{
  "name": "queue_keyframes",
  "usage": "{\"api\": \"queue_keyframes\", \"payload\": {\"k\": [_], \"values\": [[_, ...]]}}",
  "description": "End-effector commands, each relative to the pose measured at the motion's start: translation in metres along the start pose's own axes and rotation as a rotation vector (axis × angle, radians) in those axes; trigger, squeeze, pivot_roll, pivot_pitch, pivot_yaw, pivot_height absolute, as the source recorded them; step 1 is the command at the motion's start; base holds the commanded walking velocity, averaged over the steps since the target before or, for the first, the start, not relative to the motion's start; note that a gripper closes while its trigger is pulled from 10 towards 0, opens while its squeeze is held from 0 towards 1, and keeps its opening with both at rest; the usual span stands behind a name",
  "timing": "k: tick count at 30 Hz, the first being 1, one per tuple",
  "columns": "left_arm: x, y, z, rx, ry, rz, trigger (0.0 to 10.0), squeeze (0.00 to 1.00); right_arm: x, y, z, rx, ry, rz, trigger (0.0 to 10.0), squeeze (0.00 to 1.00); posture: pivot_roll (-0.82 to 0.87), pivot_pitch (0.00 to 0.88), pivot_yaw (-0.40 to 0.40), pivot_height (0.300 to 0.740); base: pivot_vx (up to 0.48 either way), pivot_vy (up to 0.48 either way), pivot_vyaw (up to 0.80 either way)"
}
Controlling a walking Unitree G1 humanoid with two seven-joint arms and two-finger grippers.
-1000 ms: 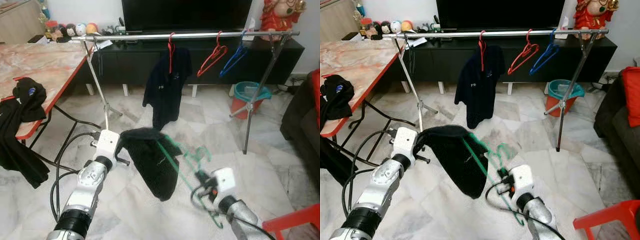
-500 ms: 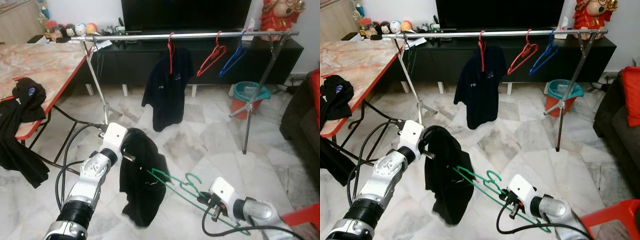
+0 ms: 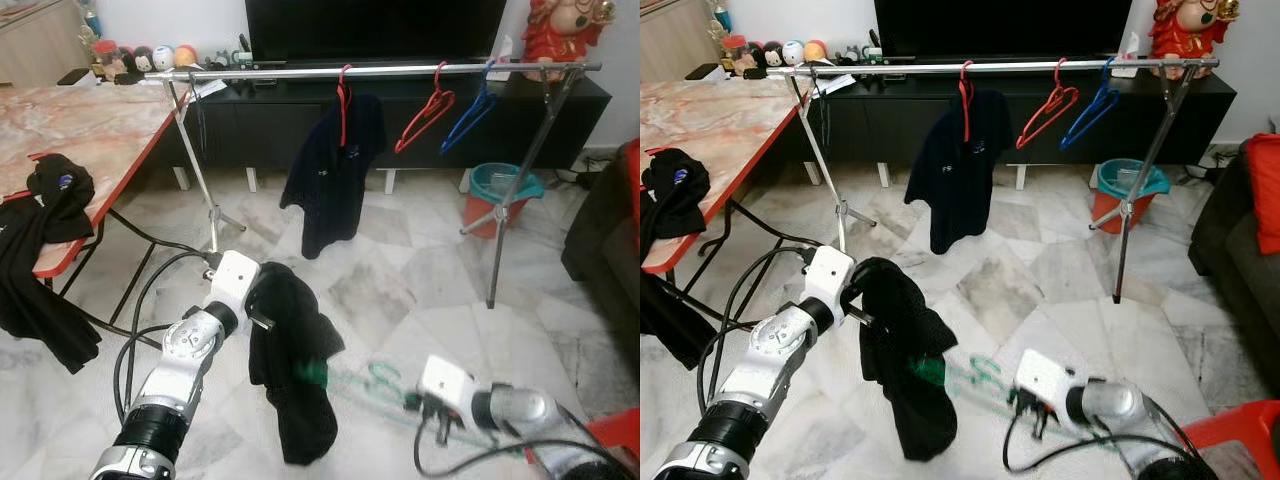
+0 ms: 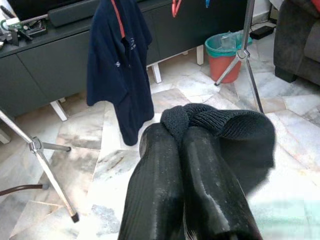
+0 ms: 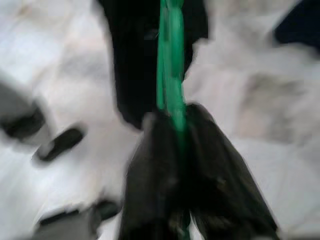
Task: Hang hanger
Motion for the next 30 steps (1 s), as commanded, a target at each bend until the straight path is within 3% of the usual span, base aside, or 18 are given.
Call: {"api": "queue_keyframes", "payload": {"k": [1, 7, 12, 13, 15, 17, 20, 22, 23, 30], "values": [[0.004, -0.006, -0.003, 0.029, 0.025, 0.002, 10.0, 0.0, 0.013, -0.002, -0.003, 0.016, 0.083, 0.033, 10.0, 0.0, 0.01, 0.0, 0.04, 0.74, 0.0, 0.0, 0.0], [-0.015, -0.013, -0.012, 0.1, -0.05, -0.02, 10.0, 0.0, 0.012, -0.021, -0.012, 0.057, 0.229, 0.171, 10.0, 0.0, 0.01, 0.0, 0.041, 0.74, 0.0, 0.0, 0.0], [-0.034, -0.034, -0.021, 0.256, -0.137, -0.067, 10.0, 0.0, 0.003, -0.038, -0.01, -0.003, 0.314, 0.306, 10.0, 0.0, 0.0, 0.0, 0.047, 0.74, 0.0, 0.0, 0.0], [-0.039, -0.038, -0.024, 0.291, -0.155, -0.087, 10.0, 0.0, -0.001, -0.029, -0.006, -0.133, 0.336, 0.343, 10.0, 0.0, 0.0, 0.0, 0.047, 0.74, 0.0, 0.0, 0.0], [-0.041, -0.04, -0.026, 0.309, -0.159, -0.114, 10.0, 0.0, -0.003, -0.022, -0.004, -0.22, 0.355, 0.382, 10.0, 0.0, 0.0, 0.0, 0.047, 0.74, 0.0, 0.0, 0.0], [-0.043, -0.039, -0.03, 0.315, -0.161, -0.109, 10.0, 0.0, -0.006, 0.0, -0.008, -0.473, 0.431, 0.488, 10.0, 0.0, 0.0, 0.0, 0.047, 0.74, 0.0, 0.0, 0.0], [-0.045, -0.038, -0.031, 0.326, -0.163, -0.125, 10.0, 0.0, -0.008, 0.006, -0.011, -0.566, 0.466, 0.548, 10.0, 0.0, 0.0, 0.0, 0.047, 0.74, 0.0, 0.0, 0.0], [-0.045, -0.036, -0.032, 0.34, -0.152, -0.145, 10.0, 0.0, -0.013, 0.012, -0.014, -0.683, 0.504, 0.642, 10.0, 0.0, 0.0, 0.0, 0.048, 0.74, 0.0, 0.0, 0.0], [-0.043, -0.036, -0.034, 0.367, -0.128, -0.174, 10.0, 0.0, -0.017, 0.017, -0.016, -0.792, 0.505, 0.643, 10.0, 0.0, 0.0, 0.0, 0.046, 0.74, 0.0, 0.0, 0.0], [-0.044, -0.035, -0.038, 0.397, -0.116, -0.183, 10.0, 0.0, -0.018, 0.01, -0.007, -0.819, 0.501, 0.633, 10.0, 0.0, 0.0, 0.0, 0.04, 0.74, 0.0, 0.0, 0.0]]}}
Point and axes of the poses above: a point about 5 cm out from each wrist's last joint towards the gripper, its own z axis pointing out of the wrist towards the gripper, its own x axis along the axis of the wrist's last joint, y = z × x, the point moved 4 cm from there along z, pointing out of the wrist towards the gripper, and after that the axes turned 12 degrees about z, right-handed, at the moved point
